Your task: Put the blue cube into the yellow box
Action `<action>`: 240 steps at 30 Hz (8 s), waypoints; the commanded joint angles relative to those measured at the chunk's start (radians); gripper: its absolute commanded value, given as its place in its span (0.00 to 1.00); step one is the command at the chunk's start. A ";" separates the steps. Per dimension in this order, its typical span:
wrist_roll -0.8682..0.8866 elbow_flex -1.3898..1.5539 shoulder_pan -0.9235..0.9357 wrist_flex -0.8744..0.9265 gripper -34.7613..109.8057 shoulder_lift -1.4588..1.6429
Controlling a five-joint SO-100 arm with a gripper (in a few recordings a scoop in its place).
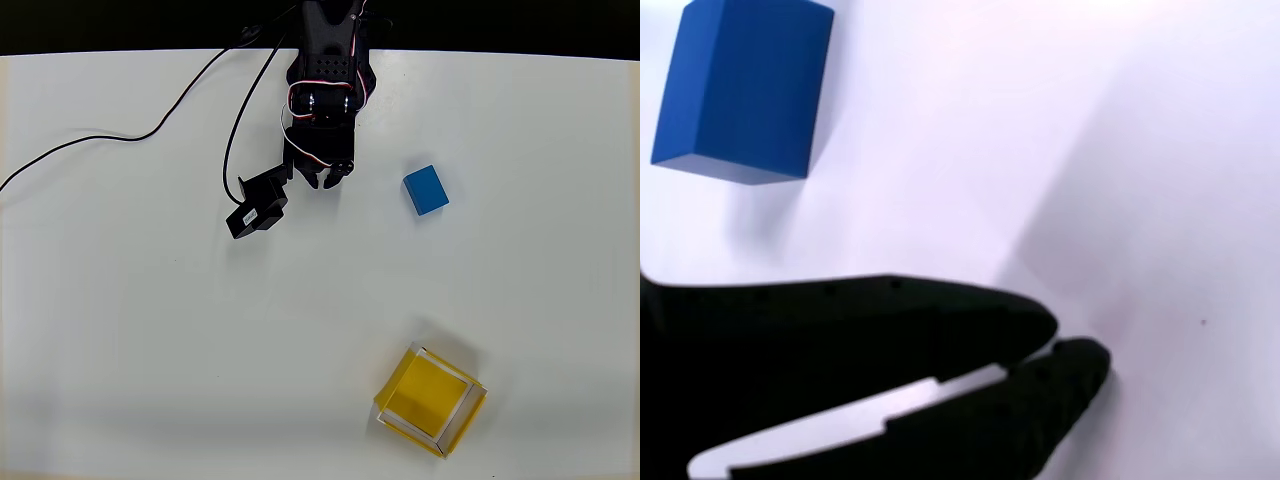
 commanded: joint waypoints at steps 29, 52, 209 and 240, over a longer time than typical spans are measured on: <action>0.146 -0.868 -0.172 0.133 0.50 -0.601; 0.307 -1.203 -0.595 0.143 0.65 -1.229; -0.247 -1.075 0.021 -0.923 0.27 -1.155; -0.198 0.028 0.061 -0.354 0.24 0.025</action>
